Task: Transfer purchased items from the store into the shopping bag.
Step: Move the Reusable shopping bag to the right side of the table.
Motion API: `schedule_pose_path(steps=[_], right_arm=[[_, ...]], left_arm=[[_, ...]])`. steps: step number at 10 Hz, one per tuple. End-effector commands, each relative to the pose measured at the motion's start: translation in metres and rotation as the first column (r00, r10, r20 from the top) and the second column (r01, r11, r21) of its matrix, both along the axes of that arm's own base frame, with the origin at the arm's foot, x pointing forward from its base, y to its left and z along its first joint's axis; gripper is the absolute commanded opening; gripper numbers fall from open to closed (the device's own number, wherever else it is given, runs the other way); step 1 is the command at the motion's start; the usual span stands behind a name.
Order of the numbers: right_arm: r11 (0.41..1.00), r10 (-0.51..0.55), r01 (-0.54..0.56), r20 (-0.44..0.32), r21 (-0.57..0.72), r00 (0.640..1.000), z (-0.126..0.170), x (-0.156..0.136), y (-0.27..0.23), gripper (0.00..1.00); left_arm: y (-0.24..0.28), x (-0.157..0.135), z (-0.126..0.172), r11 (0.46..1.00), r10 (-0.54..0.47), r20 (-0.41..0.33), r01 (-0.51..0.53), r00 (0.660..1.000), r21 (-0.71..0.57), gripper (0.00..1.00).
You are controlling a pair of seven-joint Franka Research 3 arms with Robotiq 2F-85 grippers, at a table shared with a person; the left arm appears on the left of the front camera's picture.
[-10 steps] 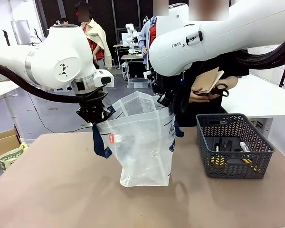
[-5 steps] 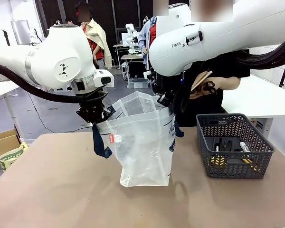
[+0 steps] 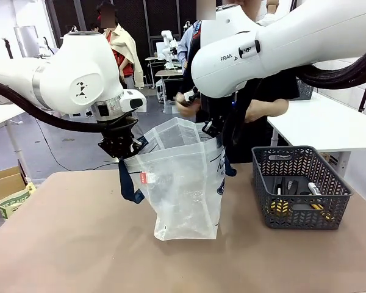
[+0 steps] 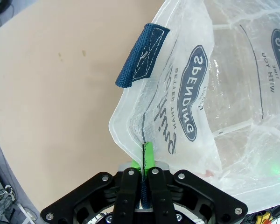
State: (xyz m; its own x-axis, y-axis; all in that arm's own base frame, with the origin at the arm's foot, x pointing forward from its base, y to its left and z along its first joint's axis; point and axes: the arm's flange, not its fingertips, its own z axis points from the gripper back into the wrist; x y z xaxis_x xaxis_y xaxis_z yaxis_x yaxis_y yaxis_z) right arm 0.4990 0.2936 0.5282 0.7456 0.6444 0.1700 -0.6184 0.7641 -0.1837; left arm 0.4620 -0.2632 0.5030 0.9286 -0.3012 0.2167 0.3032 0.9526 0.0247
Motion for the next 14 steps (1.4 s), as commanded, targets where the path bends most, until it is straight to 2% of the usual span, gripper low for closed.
schedule_pose_path(steps=[1, 9, 12, 14], right_arm=[[1.0, -0.001, 0.001, -0.005, -0.003, 1.0, 0.001, 0.003, 0.001, 0.0], [1.0, 0.001, -0.001, 0.019, 0.003, 1.0, 0.001, -0.004, -0.009, 0.0], [1.0, -0.009, 0.009, 0.021, -0.003, 1.0, 0.0, -0.006, -0.01, 0.0], [1.0, -0.004, 0.004, 0.006, 0.001, 1.0, 0.003, 0.0, -0.003, 0.0]], left_arm=[[0.002, -0.002, 0.002, 1.0, 0.008, -0.006, -0.008, 1.0, 0.001, 0.0], [0.01, 0.003, -0.003, 1.0, -0.02, 0.026, 0.02, 0.999, -0.019, 0.0], [0.005, 0.006, -0.006, 0.999, -0.032, -0.004, 0.032, 0.999, -0.019, 0.0], [0.005, 0.003, -0.003, 1.0, -0.006, 0.013, 0.007, 1.0, -0.007, 0.0]])
